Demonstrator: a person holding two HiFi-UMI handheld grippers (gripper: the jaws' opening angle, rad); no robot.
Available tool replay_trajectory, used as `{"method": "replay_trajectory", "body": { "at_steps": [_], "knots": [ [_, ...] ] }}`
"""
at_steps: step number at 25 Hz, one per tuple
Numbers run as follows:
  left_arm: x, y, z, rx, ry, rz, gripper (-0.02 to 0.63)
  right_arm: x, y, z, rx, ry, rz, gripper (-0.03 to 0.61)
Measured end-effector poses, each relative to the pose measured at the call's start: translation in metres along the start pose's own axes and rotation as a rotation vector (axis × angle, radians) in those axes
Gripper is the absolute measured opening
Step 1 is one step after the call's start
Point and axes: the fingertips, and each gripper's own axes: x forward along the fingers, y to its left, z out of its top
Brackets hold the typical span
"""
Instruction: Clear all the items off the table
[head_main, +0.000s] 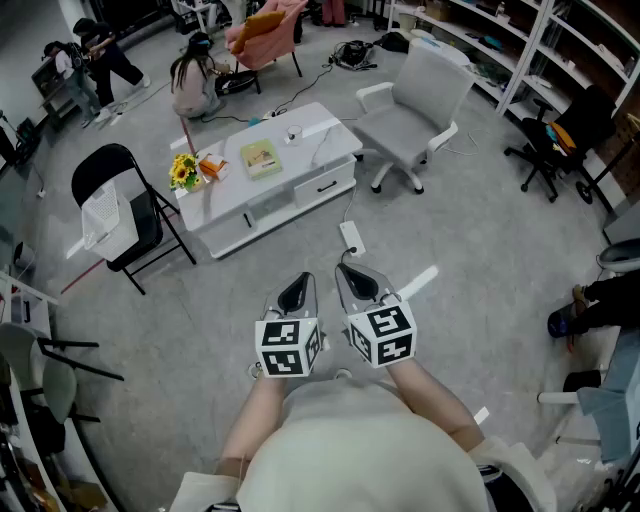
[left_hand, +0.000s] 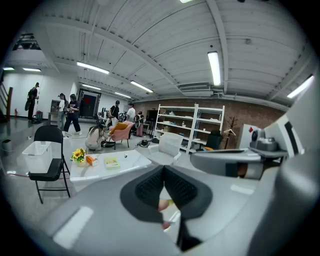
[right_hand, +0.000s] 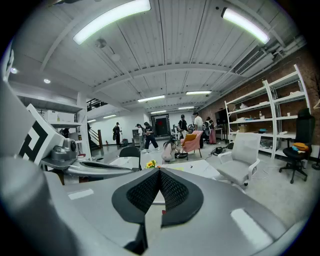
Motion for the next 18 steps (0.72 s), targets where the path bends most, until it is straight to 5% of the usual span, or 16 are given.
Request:
{"method": "replay_trajectory", "body": {
  "at_steps": [18],
  "knots": [
    [0.0,-0.012,-0.015,0.008,0.022,0.002,0.009,-0.012,-0.007,-0.011,0.047,-0.016,0.013,-0.002]
  ]
}}
